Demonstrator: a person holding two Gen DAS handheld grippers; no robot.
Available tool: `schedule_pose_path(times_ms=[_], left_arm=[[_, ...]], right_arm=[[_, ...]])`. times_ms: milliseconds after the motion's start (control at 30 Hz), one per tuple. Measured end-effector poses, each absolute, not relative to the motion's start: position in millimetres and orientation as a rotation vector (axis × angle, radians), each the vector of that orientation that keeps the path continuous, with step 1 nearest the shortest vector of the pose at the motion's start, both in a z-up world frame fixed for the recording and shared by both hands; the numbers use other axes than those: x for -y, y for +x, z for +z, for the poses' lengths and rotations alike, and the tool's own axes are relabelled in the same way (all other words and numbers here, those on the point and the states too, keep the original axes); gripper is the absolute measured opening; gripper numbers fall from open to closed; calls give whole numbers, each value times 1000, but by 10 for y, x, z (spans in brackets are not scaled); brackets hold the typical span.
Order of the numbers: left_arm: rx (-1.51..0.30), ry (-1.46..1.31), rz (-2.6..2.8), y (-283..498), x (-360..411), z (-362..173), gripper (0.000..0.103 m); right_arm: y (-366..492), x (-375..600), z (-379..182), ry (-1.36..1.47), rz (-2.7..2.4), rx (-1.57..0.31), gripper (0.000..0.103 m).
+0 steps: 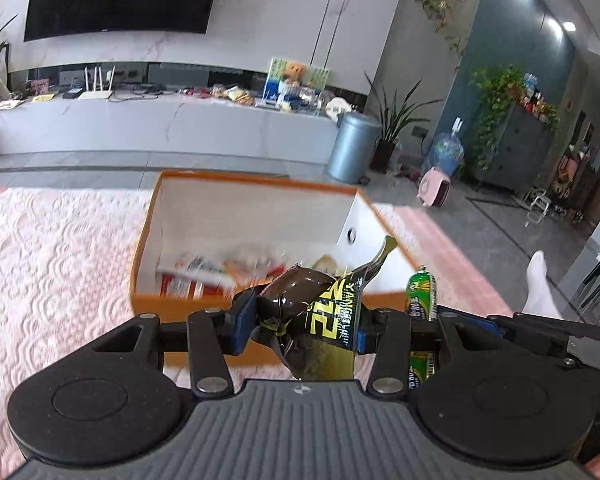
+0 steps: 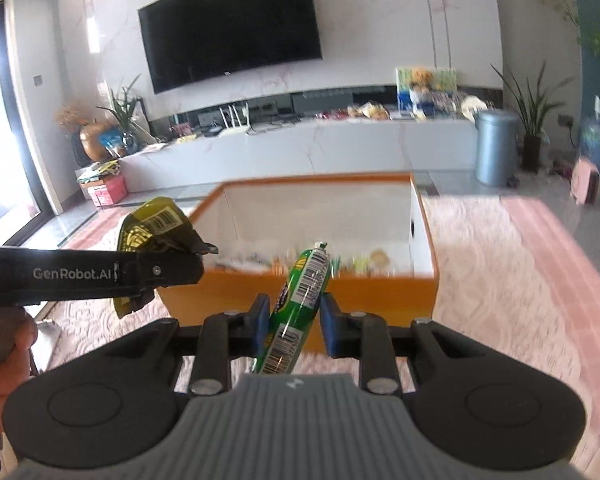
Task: Organize snacks
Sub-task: 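Lift both held snacks and carry them over the orange box, then lower both snacks into the box and open both grippers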
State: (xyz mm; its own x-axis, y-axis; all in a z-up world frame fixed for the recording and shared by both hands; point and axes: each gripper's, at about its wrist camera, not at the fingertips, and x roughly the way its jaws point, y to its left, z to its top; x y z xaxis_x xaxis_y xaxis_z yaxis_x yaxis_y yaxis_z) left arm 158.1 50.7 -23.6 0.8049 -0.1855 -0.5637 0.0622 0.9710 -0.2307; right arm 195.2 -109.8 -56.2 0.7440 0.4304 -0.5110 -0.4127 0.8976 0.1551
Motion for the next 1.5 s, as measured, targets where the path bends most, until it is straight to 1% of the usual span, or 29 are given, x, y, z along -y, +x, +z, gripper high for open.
schedule_pose_path(times_ms=[200,433,767,1000,1267,1500], left_arm=[[-620,-200,-147,1871,-491,-133,52],[-674,-214,-138,2236,-494,-283,52],[-790,-246,-163,2783,-540,-629,52],[-860,-244,-152,3016,-586,-821,52],[-953,-232,-119,3197,-585,-969,52],[-982,-225,-105,3227,-583,-992,52]], right_arm=[[2245,1035,-325,-8,488,-552,24],[2656,906,-296,-95,468,-576,23],[3338,712,-603,-251,462,-687,22],[3670,581,-851,-370,465,-759,21],[3861,462,-1040,-445,477,-802,21],[3945,372,-1128,-502,463,-830,21]])
